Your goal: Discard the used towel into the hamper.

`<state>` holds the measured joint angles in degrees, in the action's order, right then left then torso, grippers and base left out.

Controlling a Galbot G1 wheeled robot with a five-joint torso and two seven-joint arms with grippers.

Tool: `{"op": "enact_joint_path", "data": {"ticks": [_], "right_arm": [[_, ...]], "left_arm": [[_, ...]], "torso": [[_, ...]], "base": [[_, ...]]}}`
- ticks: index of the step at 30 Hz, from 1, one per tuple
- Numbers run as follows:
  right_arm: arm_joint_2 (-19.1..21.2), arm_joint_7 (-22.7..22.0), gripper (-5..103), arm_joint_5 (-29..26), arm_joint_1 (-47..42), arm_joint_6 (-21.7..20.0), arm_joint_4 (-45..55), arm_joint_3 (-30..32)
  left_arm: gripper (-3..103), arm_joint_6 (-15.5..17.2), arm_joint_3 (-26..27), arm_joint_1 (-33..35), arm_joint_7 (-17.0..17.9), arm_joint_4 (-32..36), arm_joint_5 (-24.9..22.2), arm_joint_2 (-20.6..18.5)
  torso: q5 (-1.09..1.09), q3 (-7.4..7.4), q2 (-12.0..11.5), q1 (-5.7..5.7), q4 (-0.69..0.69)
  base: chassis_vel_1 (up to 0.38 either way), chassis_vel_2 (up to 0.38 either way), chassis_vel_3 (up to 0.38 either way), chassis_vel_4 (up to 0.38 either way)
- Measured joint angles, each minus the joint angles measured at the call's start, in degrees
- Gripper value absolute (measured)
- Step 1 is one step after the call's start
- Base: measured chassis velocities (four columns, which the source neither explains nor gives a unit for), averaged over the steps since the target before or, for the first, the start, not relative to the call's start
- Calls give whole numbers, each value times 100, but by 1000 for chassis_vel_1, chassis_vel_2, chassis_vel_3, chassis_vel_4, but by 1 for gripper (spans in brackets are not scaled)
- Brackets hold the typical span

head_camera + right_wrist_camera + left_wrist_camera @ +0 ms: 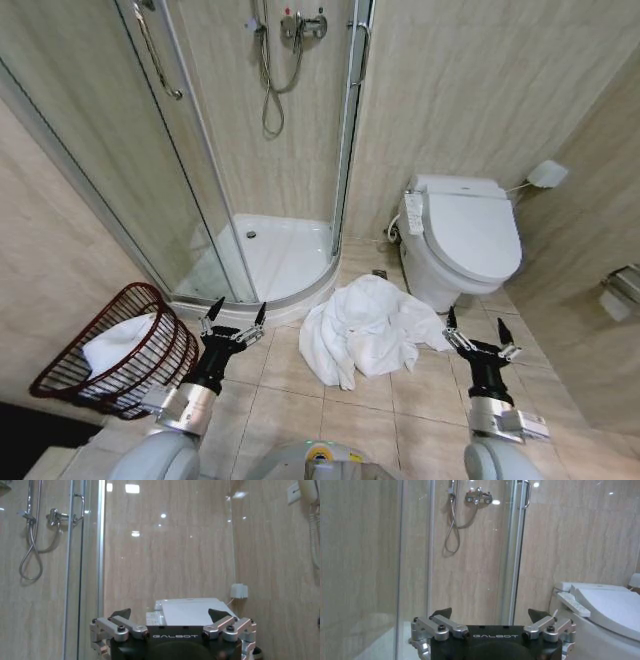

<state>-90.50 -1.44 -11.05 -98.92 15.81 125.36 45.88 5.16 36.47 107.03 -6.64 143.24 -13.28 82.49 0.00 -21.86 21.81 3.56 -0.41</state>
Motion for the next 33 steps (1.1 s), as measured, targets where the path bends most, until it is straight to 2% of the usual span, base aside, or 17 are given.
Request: {"op": "enact_joint_path", "data": {"ticks": [33], "right_arm": [[-15,67,100,-76,-45,33,-26,67]], "left_arm": [[99,0,0,0,0,0,0,0]], "torso": [[0,471,-747,-276,0]], "base": [[0,0,0,0]]}}
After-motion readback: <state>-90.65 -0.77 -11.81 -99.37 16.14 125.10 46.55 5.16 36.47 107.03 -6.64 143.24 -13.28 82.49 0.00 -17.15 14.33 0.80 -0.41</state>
